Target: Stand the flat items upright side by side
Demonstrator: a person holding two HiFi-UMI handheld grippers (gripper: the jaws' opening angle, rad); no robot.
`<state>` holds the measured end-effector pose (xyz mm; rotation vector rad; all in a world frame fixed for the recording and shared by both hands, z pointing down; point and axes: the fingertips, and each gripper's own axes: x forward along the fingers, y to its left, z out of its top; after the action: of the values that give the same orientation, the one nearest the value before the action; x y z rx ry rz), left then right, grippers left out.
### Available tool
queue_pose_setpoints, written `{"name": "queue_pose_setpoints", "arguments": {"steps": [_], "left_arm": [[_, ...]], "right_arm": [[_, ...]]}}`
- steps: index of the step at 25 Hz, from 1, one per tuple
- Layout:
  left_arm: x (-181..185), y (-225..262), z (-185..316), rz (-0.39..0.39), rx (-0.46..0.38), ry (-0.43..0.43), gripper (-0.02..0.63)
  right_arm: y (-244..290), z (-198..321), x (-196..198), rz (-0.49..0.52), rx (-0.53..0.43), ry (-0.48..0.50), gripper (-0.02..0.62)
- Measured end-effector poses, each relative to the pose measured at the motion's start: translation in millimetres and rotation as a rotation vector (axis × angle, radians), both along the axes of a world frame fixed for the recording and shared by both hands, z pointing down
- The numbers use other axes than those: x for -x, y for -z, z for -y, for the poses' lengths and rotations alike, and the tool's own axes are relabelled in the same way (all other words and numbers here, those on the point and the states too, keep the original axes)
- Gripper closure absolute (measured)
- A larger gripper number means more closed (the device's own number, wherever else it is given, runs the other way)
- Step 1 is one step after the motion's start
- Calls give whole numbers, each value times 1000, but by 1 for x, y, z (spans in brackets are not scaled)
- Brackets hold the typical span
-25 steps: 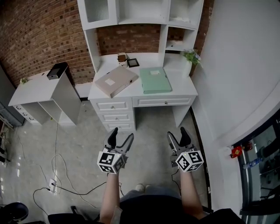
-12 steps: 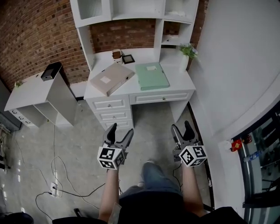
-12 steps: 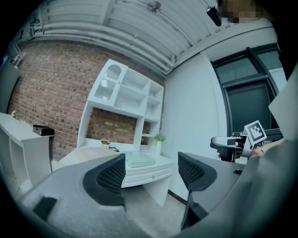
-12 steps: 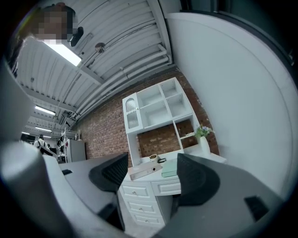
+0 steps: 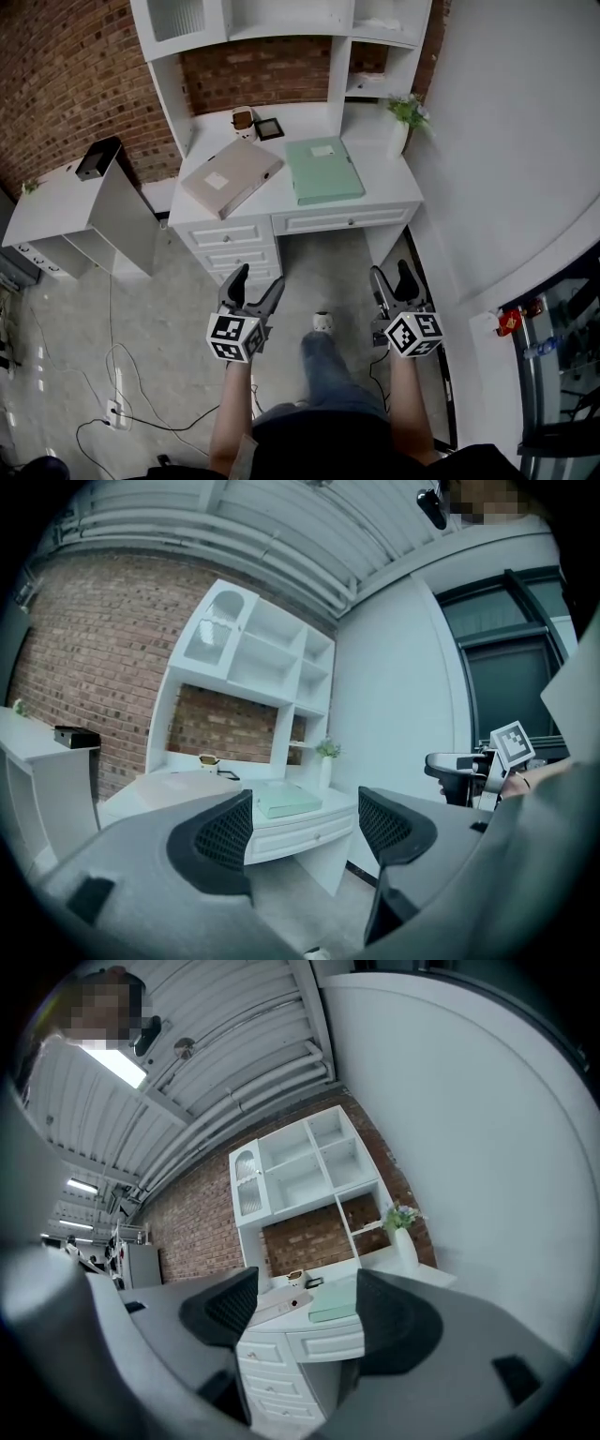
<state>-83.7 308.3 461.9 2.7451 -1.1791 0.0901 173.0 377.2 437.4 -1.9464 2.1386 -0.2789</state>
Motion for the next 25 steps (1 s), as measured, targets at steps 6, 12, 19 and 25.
{"name": "queue_pose_setpoints", "arguments": {"steps": [6,12,19,25], "left_arm": [[-23,-19,71,21,41,35,282],[-48,-36,144,47,93,62,282],[-79,-43,231,72,143,119,282],[-108,-56,298,87,198,145,282]], "right_arm": [[-17,78,-29,24,34,13,288],[-30,166,-59,42,70,40,288],[-33,268,-92,61,97,91,288],[-38,342,-121,57,124,122,288]]}}
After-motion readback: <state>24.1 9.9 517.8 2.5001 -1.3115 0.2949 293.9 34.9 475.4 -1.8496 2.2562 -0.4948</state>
